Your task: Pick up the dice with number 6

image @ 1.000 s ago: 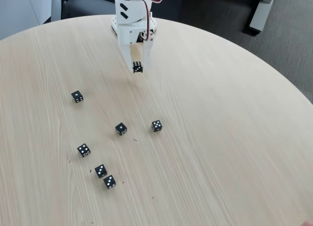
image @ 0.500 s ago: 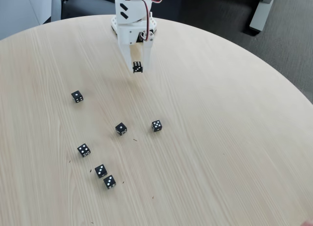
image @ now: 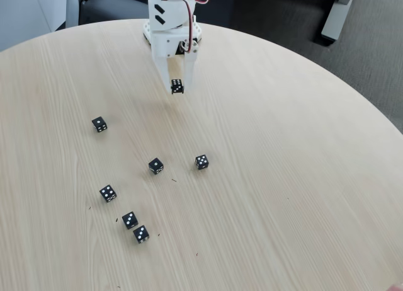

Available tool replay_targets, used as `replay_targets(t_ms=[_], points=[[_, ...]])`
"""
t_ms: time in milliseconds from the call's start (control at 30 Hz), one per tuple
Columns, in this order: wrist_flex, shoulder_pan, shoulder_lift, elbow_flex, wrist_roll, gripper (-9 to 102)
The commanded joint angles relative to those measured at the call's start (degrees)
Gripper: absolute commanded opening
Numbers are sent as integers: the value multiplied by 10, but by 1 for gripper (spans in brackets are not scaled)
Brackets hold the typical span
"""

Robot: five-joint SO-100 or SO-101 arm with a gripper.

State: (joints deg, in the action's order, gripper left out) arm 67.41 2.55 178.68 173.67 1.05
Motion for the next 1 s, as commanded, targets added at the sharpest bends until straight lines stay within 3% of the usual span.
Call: replay_targets(t_ms=[0, 967], points=[[3, -4, 4, -3, -9, 0], [3, -4, 4, -3, 0, 0]])
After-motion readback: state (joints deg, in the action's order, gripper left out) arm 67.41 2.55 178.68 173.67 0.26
